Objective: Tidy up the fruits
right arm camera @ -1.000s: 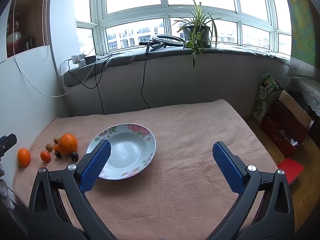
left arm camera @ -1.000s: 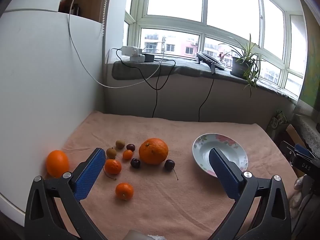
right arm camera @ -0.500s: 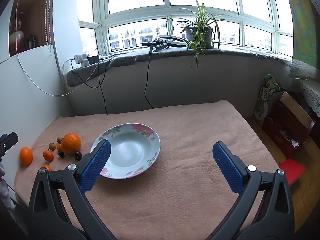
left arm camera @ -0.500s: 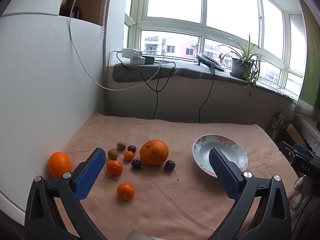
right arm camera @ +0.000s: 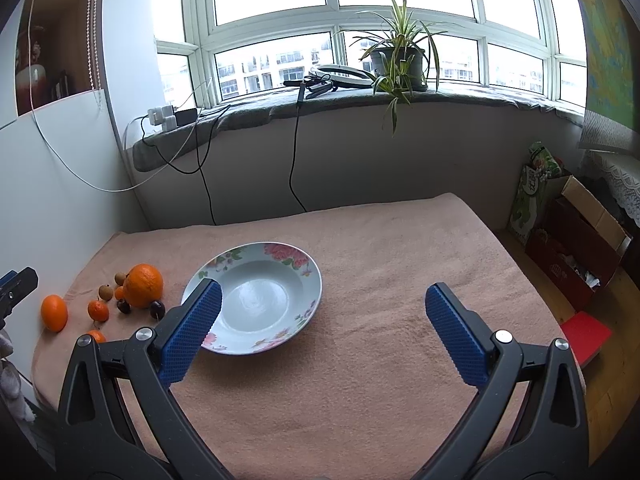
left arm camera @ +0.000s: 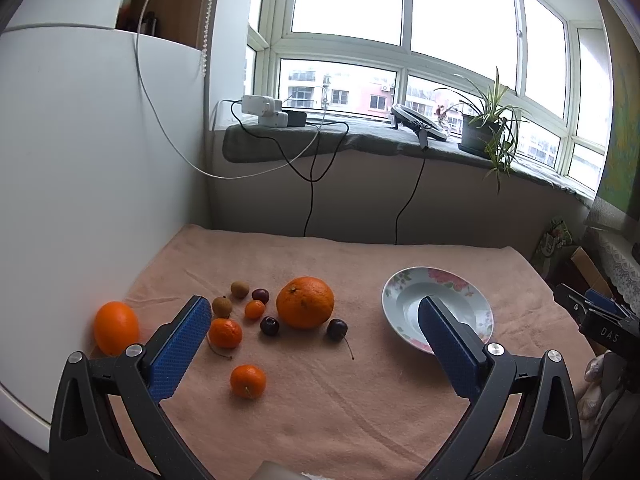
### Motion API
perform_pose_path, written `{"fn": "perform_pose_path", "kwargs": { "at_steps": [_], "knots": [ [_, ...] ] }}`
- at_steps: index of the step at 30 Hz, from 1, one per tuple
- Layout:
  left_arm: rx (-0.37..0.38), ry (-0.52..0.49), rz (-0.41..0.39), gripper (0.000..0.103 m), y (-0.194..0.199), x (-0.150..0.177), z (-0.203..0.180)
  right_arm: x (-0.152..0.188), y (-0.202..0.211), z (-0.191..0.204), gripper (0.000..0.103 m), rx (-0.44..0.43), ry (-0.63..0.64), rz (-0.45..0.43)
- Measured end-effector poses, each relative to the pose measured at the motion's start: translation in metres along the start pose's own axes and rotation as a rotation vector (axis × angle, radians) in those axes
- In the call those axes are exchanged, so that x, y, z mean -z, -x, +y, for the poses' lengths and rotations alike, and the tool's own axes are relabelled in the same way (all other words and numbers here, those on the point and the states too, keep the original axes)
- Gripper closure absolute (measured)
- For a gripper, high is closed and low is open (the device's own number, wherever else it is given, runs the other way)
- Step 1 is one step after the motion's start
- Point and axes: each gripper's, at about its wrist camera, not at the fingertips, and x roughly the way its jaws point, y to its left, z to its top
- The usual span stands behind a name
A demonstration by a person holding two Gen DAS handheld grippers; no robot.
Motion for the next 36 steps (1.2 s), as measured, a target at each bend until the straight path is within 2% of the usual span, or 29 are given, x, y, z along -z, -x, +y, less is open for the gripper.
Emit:
{"fn": "perform_pose_path", "kwargs": {
  "at_steps": [36],
  "knots": [
    [0.011, 0.001, 0.008, 0.0, -0.002, 0.0031, -0.0004, 0.0031, -0.0057, 0.004, 0.0, -0.021, -0.012, 0.027]
  ]
}}
